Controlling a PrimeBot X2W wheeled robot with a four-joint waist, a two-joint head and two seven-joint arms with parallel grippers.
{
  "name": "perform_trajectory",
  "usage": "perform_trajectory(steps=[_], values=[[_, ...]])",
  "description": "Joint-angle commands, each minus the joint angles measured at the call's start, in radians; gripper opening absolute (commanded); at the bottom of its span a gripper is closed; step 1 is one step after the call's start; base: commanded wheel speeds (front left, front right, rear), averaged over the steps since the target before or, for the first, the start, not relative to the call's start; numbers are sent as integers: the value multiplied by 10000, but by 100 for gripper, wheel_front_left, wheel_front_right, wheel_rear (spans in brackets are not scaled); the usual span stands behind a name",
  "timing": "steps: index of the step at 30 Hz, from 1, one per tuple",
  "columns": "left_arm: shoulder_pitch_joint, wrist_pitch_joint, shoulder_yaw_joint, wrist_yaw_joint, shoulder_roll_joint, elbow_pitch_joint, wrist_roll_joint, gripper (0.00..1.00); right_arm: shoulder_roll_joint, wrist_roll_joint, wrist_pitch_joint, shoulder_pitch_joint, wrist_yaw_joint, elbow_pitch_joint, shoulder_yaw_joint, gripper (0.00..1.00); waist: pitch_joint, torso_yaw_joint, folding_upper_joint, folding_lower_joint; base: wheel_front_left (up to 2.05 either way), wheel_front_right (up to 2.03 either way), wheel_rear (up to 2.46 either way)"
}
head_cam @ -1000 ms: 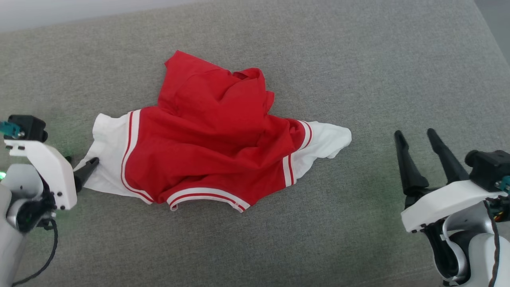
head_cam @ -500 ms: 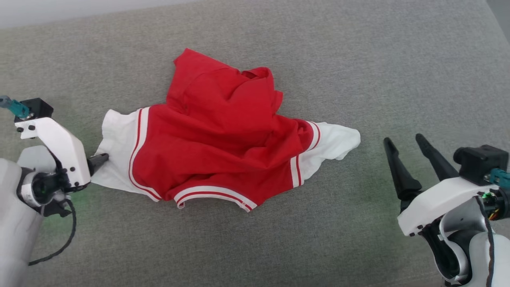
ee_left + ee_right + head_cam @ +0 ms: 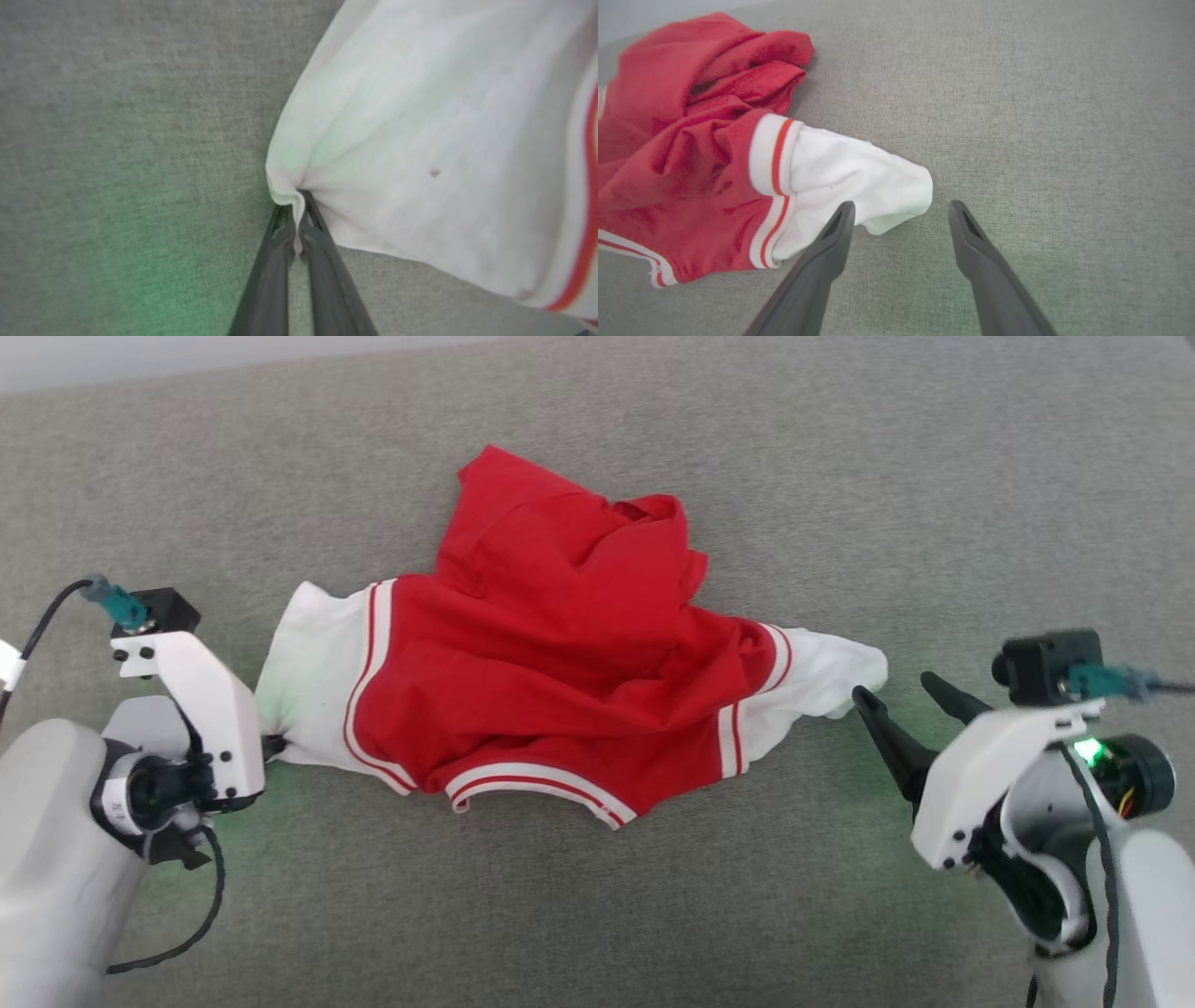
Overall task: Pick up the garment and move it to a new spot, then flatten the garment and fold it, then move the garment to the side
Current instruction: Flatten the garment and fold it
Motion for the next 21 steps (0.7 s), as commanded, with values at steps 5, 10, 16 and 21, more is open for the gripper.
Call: perform_trajectory(steps=[5, 10, 16, 21], values=[[1371, 415, -920, -12, -834, 435, 58, 0, -392, 86, 1112, -922, -7, 781, 234, 100, 162, 418, -1, 0, 0, 0, 0], [1028, 191, -983, -177, -1059, 232, 119, 0, -761, 4, 1915, -1745, -5, 1834, 474, 100, 341, 848, -1, 0, 0, 0, 0], [825, 17, -1071, -285, -1255, 236, 180, 0, -870, 560, 3133, -2167, -1, 3644, 1668, 100, 486, 1251, -1, 0, 0, 0, 0], [705, -219, -1061, -372, -1220, 310, 300, 0, -1343, 1314, 4145, -2187, 33, 4020, 2457, 0, 449, 1363, -1, 0, 0, 0, 0]])
